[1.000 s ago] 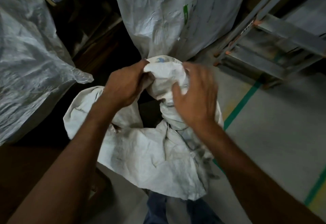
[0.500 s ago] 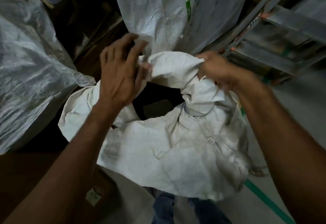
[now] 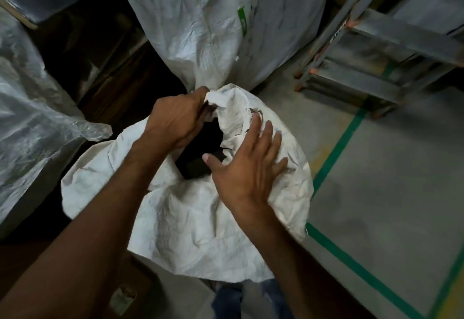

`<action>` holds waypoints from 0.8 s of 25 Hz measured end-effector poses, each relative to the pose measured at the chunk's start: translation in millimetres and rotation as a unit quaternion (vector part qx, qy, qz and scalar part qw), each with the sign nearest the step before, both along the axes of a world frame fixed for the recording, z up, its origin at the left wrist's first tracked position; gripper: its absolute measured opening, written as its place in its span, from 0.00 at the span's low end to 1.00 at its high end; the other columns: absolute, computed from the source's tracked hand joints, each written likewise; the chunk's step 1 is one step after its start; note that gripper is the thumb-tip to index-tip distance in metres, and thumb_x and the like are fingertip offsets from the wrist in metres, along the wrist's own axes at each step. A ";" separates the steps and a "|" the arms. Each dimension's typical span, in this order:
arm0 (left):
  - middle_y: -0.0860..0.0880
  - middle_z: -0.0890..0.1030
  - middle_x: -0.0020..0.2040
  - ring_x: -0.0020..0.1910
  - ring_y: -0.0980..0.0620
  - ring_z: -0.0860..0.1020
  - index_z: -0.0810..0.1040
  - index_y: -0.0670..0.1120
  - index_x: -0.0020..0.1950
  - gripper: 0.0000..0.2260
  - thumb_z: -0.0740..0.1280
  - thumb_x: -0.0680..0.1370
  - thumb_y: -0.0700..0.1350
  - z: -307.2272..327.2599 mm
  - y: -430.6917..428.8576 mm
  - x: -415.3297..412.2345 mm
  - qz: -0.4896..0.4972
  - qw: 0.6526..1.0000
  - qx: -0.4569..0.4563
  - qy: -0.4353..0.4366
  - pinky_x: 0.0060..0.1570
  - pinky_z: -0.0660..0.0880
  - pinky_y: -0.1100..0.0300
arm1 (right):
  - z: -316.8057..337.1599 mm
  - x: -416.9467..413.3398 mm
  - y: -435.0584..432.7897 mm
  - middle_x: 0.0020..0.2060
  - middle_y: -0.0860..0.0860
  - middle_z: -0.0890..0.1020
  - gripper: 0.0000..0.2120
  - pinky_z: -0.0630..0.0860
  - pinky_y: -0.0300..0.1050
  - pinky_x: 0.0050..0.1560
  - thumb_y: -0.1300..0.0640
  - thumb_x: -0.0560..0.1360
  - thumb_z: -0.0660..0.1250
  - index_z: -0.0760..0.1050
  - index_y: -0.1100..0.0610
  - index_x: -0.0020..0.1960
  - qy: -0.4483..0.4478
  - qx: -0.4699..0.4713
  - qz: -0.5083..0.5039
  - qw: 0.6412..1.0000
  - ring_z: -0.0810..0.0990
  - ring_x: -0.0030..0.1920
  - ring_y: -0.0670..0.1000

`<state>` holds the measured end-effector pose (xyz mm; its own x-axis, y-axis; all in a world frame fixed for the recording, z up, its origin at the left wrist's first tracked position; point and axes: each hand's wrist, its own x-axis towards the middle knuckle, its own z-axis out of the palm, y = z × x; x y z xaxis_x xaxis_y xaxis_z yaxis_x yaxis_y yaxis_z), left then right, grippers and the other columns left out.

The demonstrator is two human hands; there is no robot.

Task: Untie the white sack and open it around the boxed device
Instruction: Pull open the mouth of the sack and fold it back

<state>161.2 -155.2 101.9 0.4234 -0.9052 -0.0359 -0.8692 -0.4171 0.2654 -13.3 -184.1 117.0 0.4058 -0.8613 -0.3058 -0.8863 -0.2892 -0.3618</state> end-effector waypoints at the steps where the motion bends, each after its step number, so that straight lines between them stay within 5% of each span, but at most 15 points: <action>1: 0.43 0.83 0.43 0.41 0.37 0.82 0.72 0.48 0.58 0.19 0.51 0.83 0.61 -0.5 0.6 2.0 -0.014 1.000 0.013 0.002 0.38 0.75 0.49 | -13.0 3.2 -0.1 0.80 0.56 0.54 0.57 0.57 0.70 0.72 0.33 0.66 0.74 0.45 0.51 0.81 0.035 0.017 -0.015 0.999 0.53 0.80 0.60; 3: 0.44 0.84 0.44 0.44 0.38 0.82 0.75 0.50 0.55 0.24 0.49 0.79 0.66 1.2 6.1 6.0 -0.014 1.000 0.022 0.011 0.39 0.76 0.49 | -32.7 8.6 -23.1 0.74 0.57 0.67 0.48 0.68 0.60 0.66 0.44 0.69 0.77 0.54 0.52 0.79 0.024 0.041 -0.041 0.998 0.66 0.74 0.60; 5: 0.45 0.84 0.46 0.46 0.39 0.82 0.78 0.51 0.56 0.27 0.51 0.76 0.68 2.8 12.0 17.2 0.045 0.998 -0.004 0.033 0.41 0.74 0.50 | -36.3 6.8 -55.5 0.61 0.56 0.80 0.25 0.72 0.48 0.55 0.60 0.74 0.70 0.71 0.56 0.70 -0.064 0.088 -0.057 0.992 0.78 0.62 0.59; 7: 0.43 0.83 0.52 0.52 0.38 0.81 0.78 0.50 0.59 0.25 0.57 0.75 0.66 6.4 11.7 28.5 0.107 0.992 -0.056 0.029 0.45 0.73 0.49 | -30.0 0.9 -89.1 0.50 0.57 0.83 0.13 0.75 0.46 0.49 0.66 0.76 0.63 0.79 0.62 0.58 -0.125 0.155 -0.111 0.974 0.82 0.54 0.60; 10: 0.44 0.74 0.64 0.64 0.41 0.72 0.75 0.50 0.66 0.25 0.67 0.75 0.62 16.6 8.7 2.2 0.152 0.983 -0.103 0.005 0.59 0.66 0.49 | -30.1 -11.7 -126.3 0.50 0.58 0.84 0.18 0.83 0.50 0.47 0.71 0.76 0.57 0.80 0.63 0.60 -0.212 0.344 -0.273 0.873 0.84 0.48 0.59; 12: 0.47 0.74 0.61 0.61 0.45 0.73 0.76 0.50 0.62 0.21 0.69 0.76 0.62 27.7 14.6 -40.6 0.150 0.971 -0.154 0.105 0.56 0.67 0.53 | -32.8 -18.9 -130.3 0.57 0.62 0.83 0.22 0.82 0.59 0.54 0.72 0.75 0.55 0.78 0.63 0.63 -0.228 0.411 -0.318 0.824 0.84 0.53 0.62; 14: 0.51 0.76 0.64 0.63 0.48 0.76 0.74 0.54 0.67 0.30 0.65 0.74 0.72 38.1 29.6 -84.6 0.159 0.937 -0.038 0.310 0.56 0.71 0.55 | -34.5 -22.2 -132.2 0.58 0.63 0.82 0.20 0.80 0.62 0.59 0.71 0.75 0.56 0.77 0.66 0.64 -0.225 0.411 -0.326 0.821 0.83 0.55 0.64; 16: 0.53 0.68 0.77 0.73 0.47 0.72 0.59 0.57 0.80 0.48 0.62 0.67 0.80 41.5 48.2 -120.1 0.135 0.895 0.174 0.388 0.66 0.69 0.53 | -28.8 -27.4 -129.9 0.48 0.60 0.82 0.16 0.81 0.57 0.54 0.71 0.74 0.57 0.78 0.67 0.57 -0.243 0.404 -0.340 0.814 0.83 0.43 0.60; 18: 0.51 0.64 0.80 0.75 0.46 0.69 0.45 0.54 0.83 0.61 0.59 0.59 0.85 39.2 65.1 -147.3 0.079 0.907 0.273 0.311 0.71 0.69 0.47 | -24.6 -31.2 -125.8 0.44 0.60 0.82 0.14 0.82 0.54 0.51 0.71 0.71 0.58 0.78 0.67 0.51 -0.250 0.405 -0.365 0.800 0.83 0.41 0.60; 20: 0.48 0.74 0.72 0.67 0.45 0.76 0.50 0.49 0.83 0.61 0.58 0.61 0.84 32.8 77.9 -169.1 0.055 0.944 0.268 0.187 0.60 0.76 0.47 | -19.1 -37.2 -121.3 0.51 0.61 0.83 0.15 0.83 0.58 0.50 0.69 0.71 0.61 0.80 0.66 0.54 -0.260 0.423 -0.382 0.779 0.85 0.49 0.62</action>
